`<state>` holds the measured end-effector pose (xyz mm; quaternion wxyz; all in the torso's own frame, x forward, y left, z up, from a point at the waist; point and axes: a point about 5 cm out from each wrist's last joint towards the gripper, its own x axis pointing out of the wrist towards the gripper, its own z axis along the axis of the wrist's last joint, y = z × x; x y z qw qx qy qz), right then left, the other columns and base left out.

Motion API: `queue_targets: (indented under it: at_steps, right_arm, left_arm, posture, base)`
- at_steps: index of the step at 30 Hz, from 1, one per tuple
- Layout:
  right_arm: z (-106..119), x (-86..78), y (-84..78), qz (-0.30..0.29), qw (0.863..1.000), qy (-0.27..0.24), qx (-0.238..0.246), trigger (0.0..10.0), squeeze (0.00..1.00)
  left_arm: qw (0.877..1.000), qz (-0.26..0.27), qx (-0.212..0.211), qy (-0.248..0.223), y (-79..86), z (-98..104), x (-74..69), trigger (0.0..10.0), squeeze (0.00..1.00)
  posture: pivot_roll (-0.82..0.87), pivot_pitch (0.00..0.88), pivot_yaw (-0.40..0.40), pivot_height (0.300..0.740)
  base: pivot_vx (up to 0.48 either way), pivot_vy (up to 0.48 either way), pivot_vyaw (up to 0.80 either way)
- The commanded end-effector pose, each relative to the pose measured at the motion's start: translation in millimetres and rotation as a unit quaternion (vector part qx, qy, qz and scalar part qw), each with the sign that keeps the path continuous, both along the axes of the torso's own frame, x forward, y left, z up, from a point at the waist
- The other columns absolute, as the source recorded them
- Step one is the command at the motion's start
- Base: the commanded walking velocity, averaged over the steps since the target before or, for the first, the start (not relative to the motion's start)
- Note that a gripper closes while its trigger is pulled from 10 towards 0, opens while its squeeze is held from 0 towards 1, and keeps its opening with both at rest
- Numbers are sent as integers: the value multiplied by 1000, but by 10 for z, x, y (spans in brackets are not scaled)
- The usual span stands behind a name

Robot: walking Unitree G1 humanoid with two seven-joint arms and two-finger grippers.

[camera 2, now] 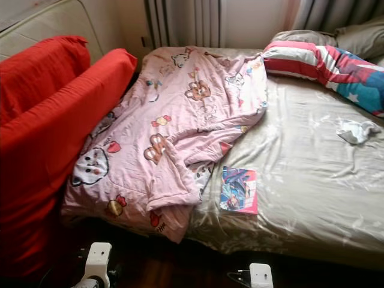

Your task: Clean up the room

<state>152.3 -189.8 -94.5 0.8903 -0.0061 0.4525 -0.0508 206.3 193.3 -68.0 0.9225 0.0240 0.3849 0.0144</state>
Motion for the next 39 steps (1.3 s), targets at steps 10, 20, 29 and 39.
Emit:
queue_targets:
  at_steps: [10,20,29,39]
  right_arm:
    - [-5,6,52,6,1000,1,5,10000,0]
    - [-19,-47,-5,-8,1000,6,10,10000,0]
    - [-11,-30,-11,-12,1000,3,12,10000,0]
    - [16,38,11,-11,1000,-11,18,10000,0]
  left_arm:
    - [1000,7,0,4,49,-9,-27,10000,0]
    - [1000,5,1,5,50,-7,-21,10000,0]
    - [1000,6,1,6,55,-6,-21,10000,0]
    - [1000,5,1,6,47,-5,-14,10000,0]
  posture:
    - [-66,127,57,740]
    - [-65,139,59,740]
    - [-63,147,57,740]
    - [-63,152,57,740]
  base:
    - [0,0,0]
    - [0,0,201]
    - [0,0,0]
    - [171,0,0]
